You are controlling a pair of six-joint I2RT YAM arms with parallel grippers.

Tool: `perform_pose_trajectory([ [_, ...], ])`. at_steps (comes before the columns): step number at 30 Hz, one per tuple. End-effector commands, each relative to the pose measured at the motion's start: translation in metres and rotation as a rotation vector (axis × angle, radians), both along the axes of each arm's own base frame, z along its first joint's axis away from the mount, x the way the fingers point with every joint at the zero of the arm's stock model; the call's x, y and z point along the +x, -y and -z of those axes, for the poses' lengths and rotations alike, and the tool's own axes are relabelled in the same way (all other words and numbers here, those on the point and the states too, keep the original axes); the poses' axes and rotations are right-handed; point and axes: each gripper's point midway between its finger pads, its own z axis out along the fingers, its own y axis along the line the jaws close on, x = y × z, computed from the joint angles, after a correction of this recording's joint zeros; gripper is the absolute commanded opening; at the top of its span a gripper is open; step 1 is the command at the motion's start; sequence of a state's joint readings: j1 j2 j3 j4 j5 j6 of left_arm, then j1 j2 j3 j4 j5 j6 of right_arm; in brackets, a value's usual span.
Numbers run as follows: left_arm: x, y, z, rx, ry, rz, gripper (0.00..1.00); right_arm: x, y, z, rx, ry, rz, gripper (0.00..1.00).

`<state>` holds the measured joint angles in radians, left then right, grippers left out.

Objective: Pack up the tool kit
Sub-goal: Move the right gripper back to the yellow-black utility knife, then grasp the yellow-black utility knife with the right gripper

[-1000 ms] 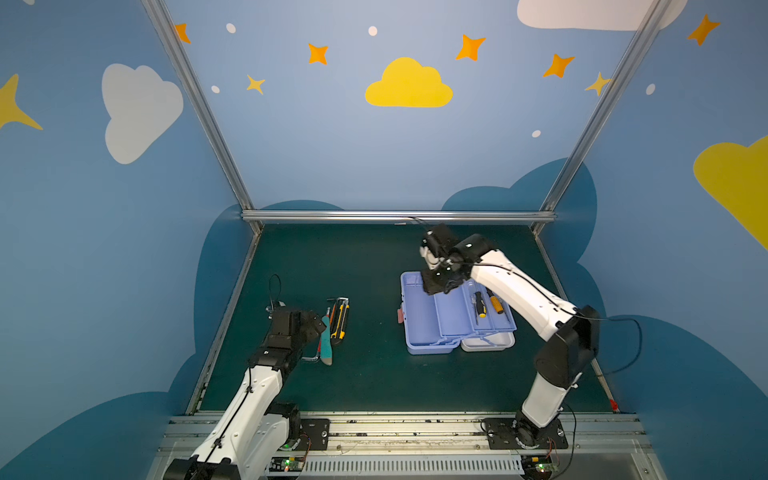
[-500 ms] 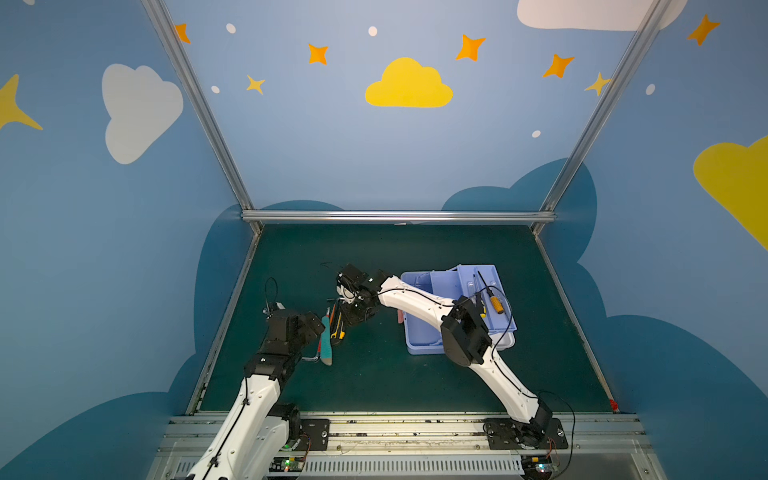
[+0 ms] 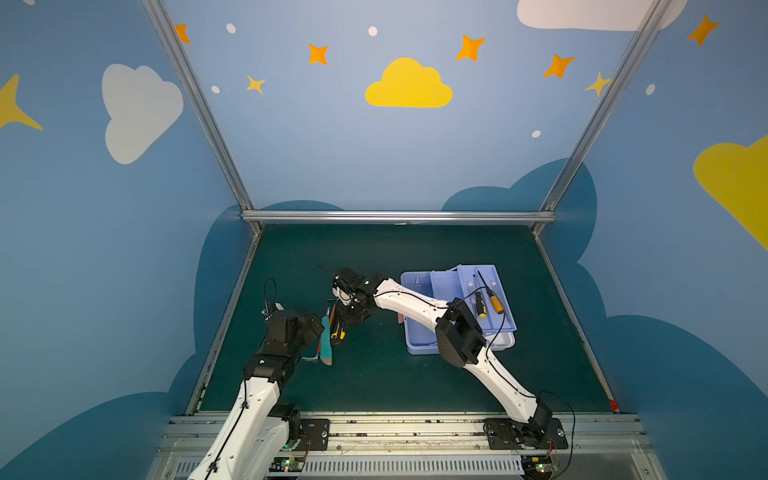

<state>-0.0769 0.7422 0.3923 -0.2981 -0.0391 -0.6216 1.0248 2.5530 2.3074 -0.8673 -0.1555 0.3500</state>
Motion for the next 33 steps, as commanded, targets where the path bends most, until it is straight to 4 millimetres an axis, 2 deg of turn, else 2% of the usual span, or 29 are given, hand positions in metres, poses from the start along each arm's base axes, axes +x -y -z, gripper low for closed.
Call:
perform_pose_trajectory([
  [1,-0.006,-0.004,0.008,0.024,-0.025,-0.006,1.0,-0.002,0.0,0.013,-0.043,0.036,-0.034,0.47],
  [5,-0.006,-0.004,0.007,0.024,-0.024,-0.006,1.0,-0.002,0.008,0.011,-0.083,0.067,-0.055,0.45],
  [8,-0.006,-0.005,0.007,0.025,-0.022,-0.007,1.0,0.006,0.026,0.007,-0.168,0.13,-0.077,0.42],
  [10,-0.006,-0.005,0.007,0.026,-0.021,-0.006,1.0,0.012,0.041,0.005,-0.234,0.173,-0.068,0.36],
  [12,-0.005,-0.004,0.007,0.025,-0.022,-0.006,1.0,0.016,0.049,0.003,-0.271,0.193,-0.058,0.37],
  [14,-0.004,-0.004,0.007,0.023,-0.02,-0.004,1.0,0.013,0.048,0.003,-0.264,0.181,-0.069,0.37],
  [18,-0.003,-0.003,0.007,0.016,-0.021,-0.003,1.0,0.004,0.031,0.004,-0.171,0.111,-0.083,0.39],
  [24,-0.004,-0.004,0.005,0.024,-0.018,-0.005,1.0,0.003,0.015,0.012,-0.077,0.039,-0.081,0.42],
  [30,-0.006,-0.005,0.004,0.028,-0.013,-0.008,1.0,0.002,0.017,0.023,-0.076,-0.021,-0.045,0.36],
  [33,-0.006,-0.005,0.004,0.028,-0.011,-0.007,1.0,0.003,0.021,0.023,-0.093,-0.015,-0.04,0.3],
])
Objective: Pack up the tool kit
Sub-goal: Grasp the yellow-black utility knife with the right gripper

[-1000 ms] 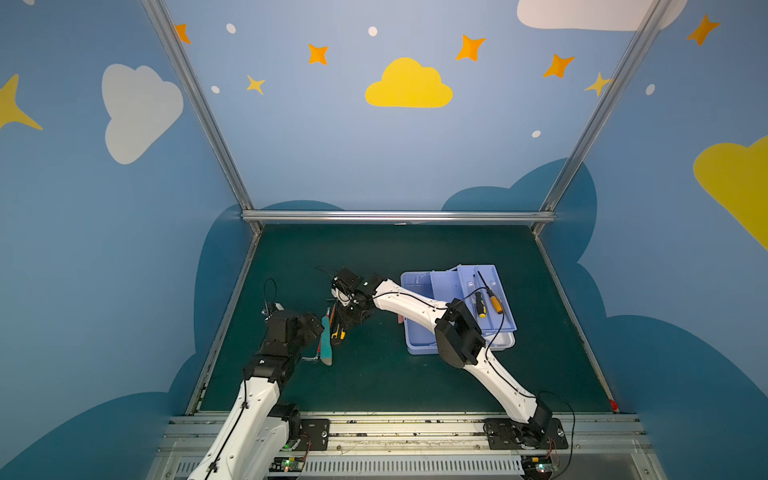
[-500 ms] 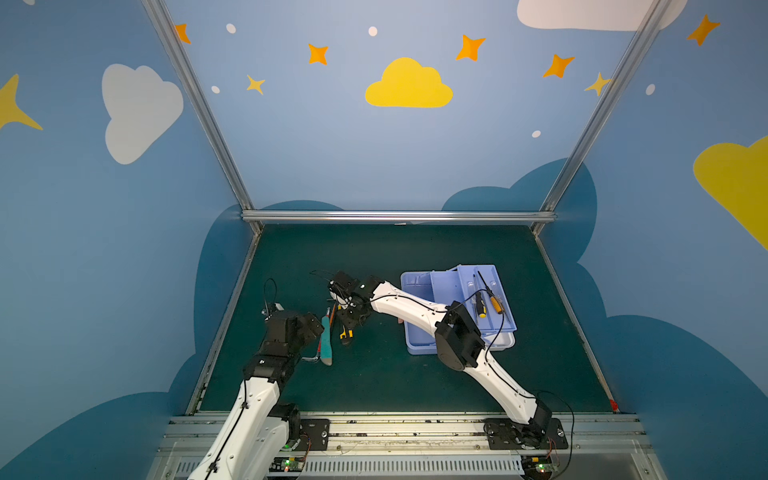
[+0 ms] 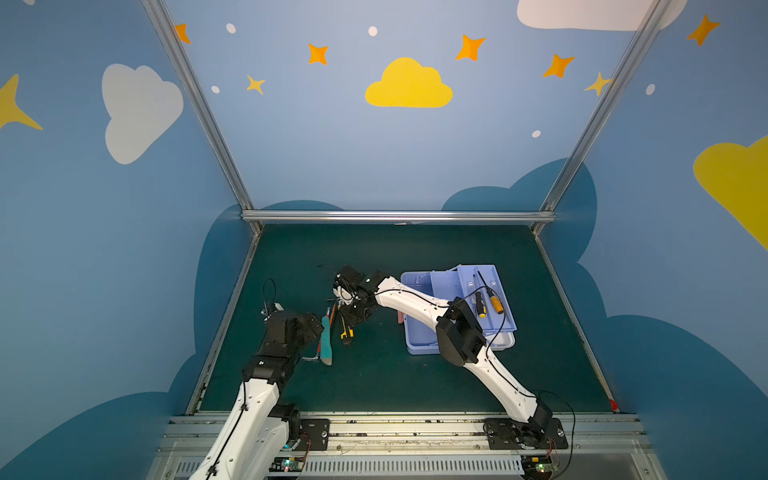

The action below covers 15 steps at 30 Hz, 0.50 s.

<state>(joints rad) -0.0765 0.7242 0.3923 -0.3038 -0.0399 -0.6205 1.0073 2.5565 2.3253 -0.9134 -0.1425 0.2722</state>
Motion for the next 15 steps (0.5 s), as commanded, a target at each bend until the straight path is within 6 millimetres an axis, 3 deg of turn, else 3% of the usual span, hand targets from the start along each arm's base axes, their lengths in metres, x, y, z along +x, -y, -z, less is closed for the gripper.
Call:
perform_pose_trajectory([
  [1,-0.005,-0.005,0.007,0.027,-0.024,-0.009,1.0,-0.004,0.011,0.022,-0.064,-0.034,0.015,0.27],
  [8,-0.005,-0.005,0.006,0.026,-0.021,-0.009,1.0,0.002,0.018,0.009,-0.064,-0.03,0.049,0.09],
  [15,-0.005,-0.005,0.007,0.024,-0.02,-0.013,1.0,0.008,0.031,-0.026,-0.07,0.005,0.071,0.0],
])
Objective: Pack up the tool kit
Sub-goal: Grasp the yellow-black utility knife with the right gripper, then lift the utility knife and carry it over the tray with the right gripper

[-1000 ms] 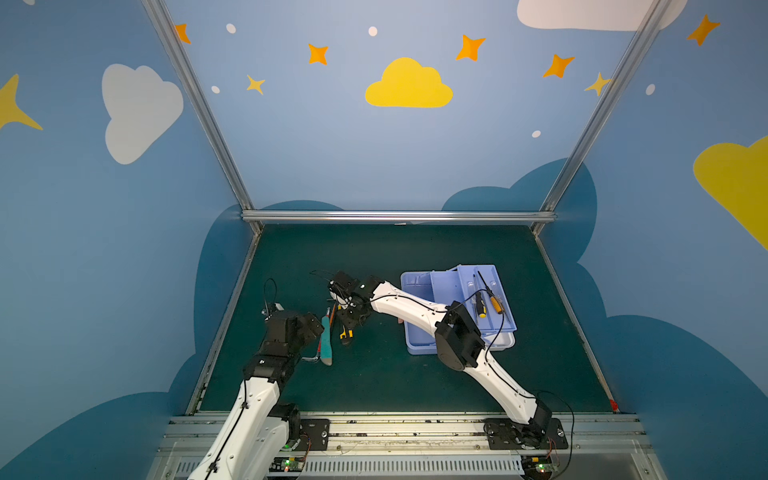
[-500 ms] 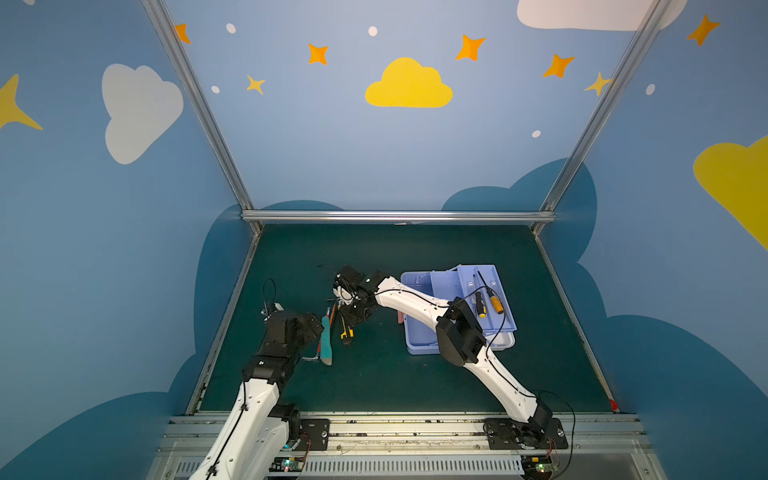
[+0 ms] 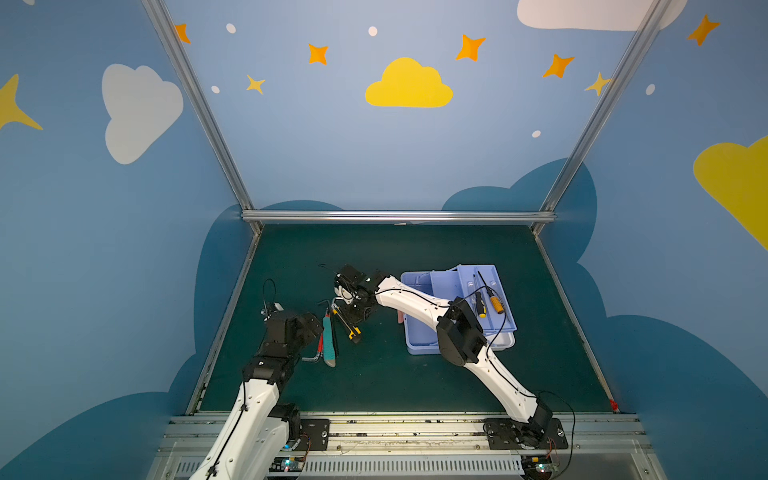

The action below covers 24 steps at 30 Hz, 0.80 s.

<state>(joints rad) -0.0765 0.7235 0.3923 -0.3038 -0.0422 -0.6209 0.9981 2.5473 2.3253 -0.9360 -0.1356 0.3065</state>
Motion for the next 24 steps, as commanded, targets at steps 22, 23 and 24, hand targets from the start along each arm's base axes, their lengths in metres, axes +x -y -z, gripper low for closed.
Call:
perform_pose_trajectory([
  [22,-0.004,-0.003,0.011,0.004,-0.016,-0.013,1.0,0.033,0.161,-0.116,-0.144,0.11,0.312,0.0],
  [23,-0.003,-0.002,0.011,0.002,-0.016,-0.011,1.0,0.035,0.172,-0.121,-0.142,0.118,0.34,0.0],
  [24,-0.003,-0.002,0.011,0.001,-0.015,-0.007,1.0,0.035,0.181,-0.123,-0.137,0.118,0.362,0.0],
])
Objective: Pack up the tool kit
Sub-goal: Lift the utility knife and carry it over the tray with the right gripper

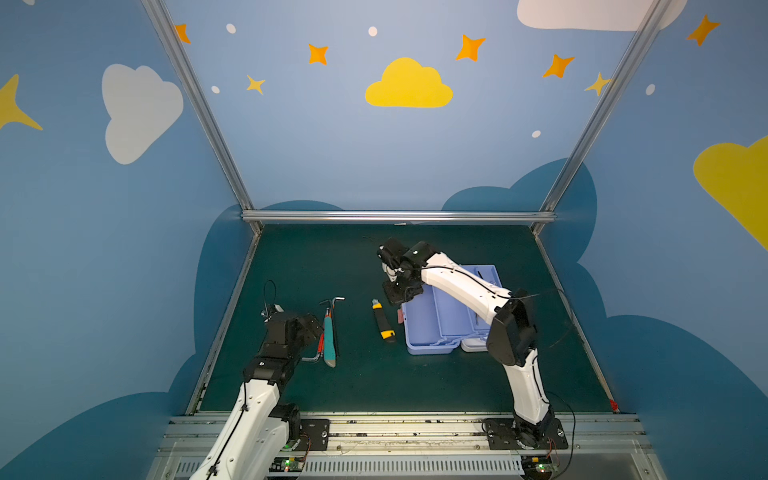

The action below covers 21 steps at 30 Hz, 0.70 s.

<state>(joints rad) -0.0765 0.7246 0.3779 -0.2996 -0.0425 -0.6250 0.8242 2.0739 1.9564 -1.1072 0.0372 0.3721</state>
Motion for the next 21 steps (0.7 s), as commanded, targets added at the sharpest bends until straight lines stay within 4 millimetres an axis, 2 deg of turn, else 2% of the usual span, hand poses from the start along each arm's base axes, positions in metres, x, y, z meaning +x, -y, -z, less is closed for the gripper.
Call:
perform_pose_trajectory([
  [1,0.0,-0.001,0.005,0.0,-0.004,-0.003,1.0,0.006,0.036,-0.024,0.017,0.053,0.099,0.0],
  [3,0.0,0.0,0.007,-0.005,-0.01,-0.001,1.0,0.005,0.049,-0.027,0.049,0.051,0.132,0.0],
  [5,0.001,0.0,0.007,-0.005,-0.011,-0.001,1.0,-0.001,0.049,-0.026,0.06,0.053,0.086,0.0],
  [7,0.003,0.0,0.005,-0.003,-0.004,0.002,1.0,-0.008,0.04,-0.025,0.043,0.062,0.039,0.14],
  [9,0.006,0.0,0.002,-0.002,0.0,0.001,1.0,-0.016,0.023,-0.023,0.019,0.071,-0.023,0.34],
  [10,0.006,0.0,0.002,-0.001,-0.002,0.002,1.0,-0.02,0.013,-0.022,0.012,0.071,-0.053,0.4],
  [12,0.007,0.001,0.001,-0.001,-0.007,0.003,1.0,-0.026,-0.008,-0.016,-0.01,0.063,-0.121,0.47],
  [15,0.007,0.0,-0.001,0.006,-0.013,0.004,1.0,-0.028,-0.028,0.002,-0.07,0.022,-0.172,0.52],
  [21,0.004,0.0,-0.001,0.008,-0.003,0.005,1.0,-0.026,-0.043,0.046,-0.186,-0.068,-0.191,0.59],
])
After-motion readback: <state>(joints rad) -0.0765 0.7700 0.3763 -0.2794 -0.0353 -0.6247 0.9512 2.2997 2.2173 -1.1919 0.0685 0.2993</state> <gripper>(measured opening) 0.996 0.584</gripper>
